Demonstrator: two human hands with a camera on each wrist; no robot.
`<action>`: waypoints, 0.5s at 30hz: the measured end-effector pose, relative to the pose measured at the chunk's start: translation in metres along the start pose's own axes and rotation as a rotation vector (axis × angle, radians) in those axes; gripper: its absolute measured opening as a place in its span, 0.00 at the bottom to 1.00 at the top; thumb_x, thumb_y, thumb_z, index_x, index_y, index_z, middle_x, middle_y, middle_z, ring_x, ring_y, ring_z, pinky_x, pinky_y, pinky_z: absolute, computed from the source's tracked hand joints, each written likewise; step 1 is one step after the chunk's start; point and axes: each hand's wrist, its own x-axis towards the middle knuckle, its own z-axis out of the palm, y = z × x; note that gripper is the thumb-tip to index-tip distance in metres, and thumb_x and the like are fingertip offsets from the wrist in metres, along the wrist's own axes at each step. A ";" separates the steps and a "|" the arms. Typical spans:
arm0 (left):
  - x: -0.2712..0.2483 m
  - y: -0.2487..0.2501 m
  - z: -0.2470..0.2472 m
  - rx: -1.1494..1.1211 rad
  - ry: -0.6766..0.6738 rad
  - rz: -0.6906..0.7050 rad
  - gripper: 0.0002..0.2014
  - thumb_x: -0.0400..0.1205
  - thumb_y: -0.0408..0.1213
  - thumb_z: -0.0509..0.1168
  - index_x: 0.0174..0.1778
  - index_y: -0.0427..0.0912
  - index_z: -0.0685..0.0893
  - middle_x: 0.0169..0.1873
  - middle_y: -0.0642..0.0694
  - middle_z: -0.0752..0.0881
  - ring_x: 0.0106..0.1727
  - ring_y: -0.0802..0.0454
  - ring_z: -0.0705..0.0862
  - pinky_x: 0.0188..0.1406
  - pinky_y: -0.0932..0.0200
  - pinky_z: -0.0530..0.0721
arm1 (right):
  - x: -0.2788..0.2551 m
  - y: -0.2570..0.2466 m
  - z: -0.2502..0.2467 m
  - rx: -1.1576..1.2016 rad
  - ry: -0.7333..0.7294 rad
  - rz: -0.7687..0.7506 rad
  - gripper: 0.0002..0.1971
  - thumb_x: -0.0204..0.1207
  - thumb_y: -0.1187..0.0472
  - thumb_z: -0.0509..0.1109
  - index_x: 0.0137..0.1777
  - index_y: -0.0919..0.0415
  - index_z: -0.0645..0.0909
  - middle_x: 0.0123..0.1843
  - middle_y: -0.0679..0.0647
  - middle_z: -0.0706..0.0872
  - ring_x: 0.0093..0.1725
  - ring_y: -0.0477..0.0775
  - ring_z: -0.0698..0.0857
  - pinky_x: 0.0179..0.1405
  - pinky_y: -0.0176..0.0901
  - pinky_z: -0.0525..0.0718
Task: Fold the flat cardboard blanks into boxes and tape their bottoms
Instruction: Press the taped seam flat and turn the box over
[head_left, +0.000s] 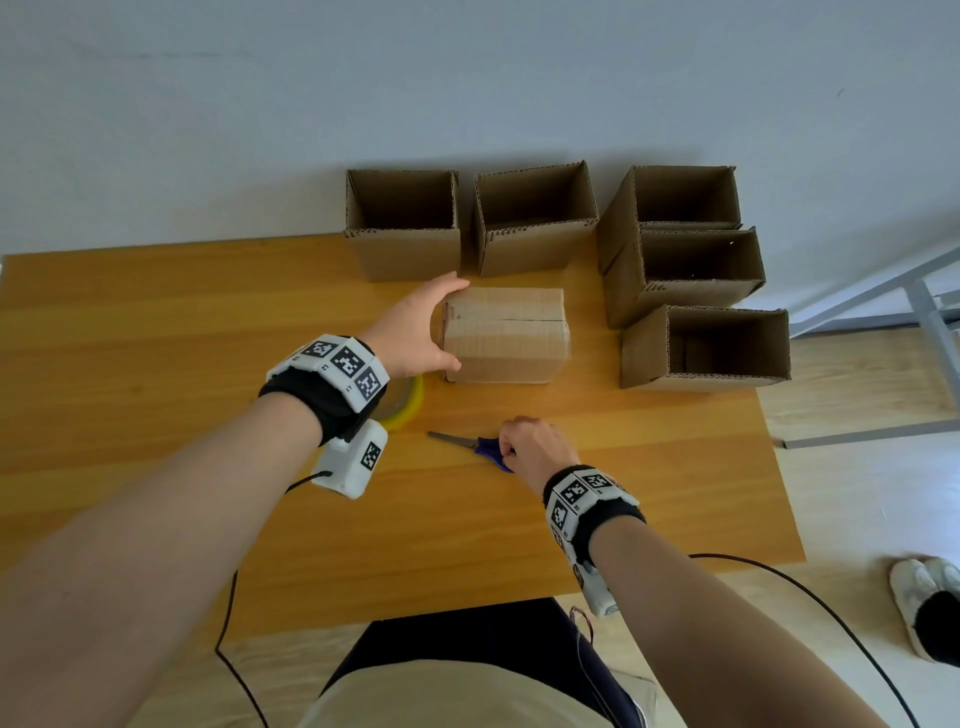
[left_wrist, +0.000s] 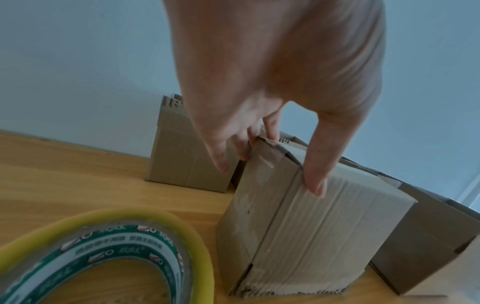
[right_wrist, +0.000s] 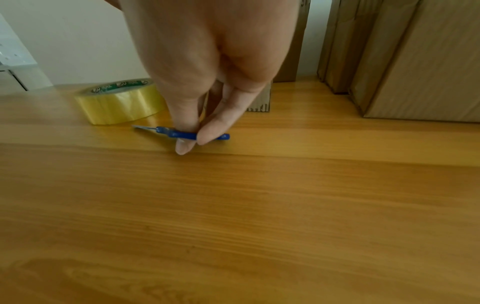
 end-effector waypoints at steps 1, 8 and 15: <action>0.000 0.000 0.000 -0.002 -0.001 -0.002 0.48 0.68 0.33 0.78 0.81 0.47 0.59 0.82 0.50 0.56 0.82 0.49 0.57 0.77 0.53 0.60 | -0.001 0.000 0.000 0.001 0.003 -0.005 0.05 0.79 0.65 0.67 0.52 0.61 0.81 0.53 0.57 0.84 0.46 0.58 0.83 0.46 0.47 0.82; -0.005 0.002 0.001 -0.031 0.002 -0.004 0.48 0.70 0.32 0.77 0.82 0.49 0.56 0.83 0.54 0.50 0.83 0.49 0.53 0.77 0.51 0.62 | -0.003 0.001 0.007 -0.081 -0.029 -0.072 0.08 0.80 0.64 0.65 0.56 0.62 0.83 0.59 0.58 0.80 0.48 0.60 0.85 0.49 0.49 0.83; -0.018 0.002 0.008 -0.064 0.148 0.076 0.32 0.81 0.45 0.64 0.81 0.49 0.60 0.83 0.54 0.50 0.82 0.55 0.53 0.75 0.52 0.62 | -0.012 -0.004 -0.018 -0.066 0.670 -0.246 0.04 0.77 0.67 0.66 0.47 0.65 0.82 0.47 0.56 0.83 0.40 0.57 0.83 0.25 0.46 0.82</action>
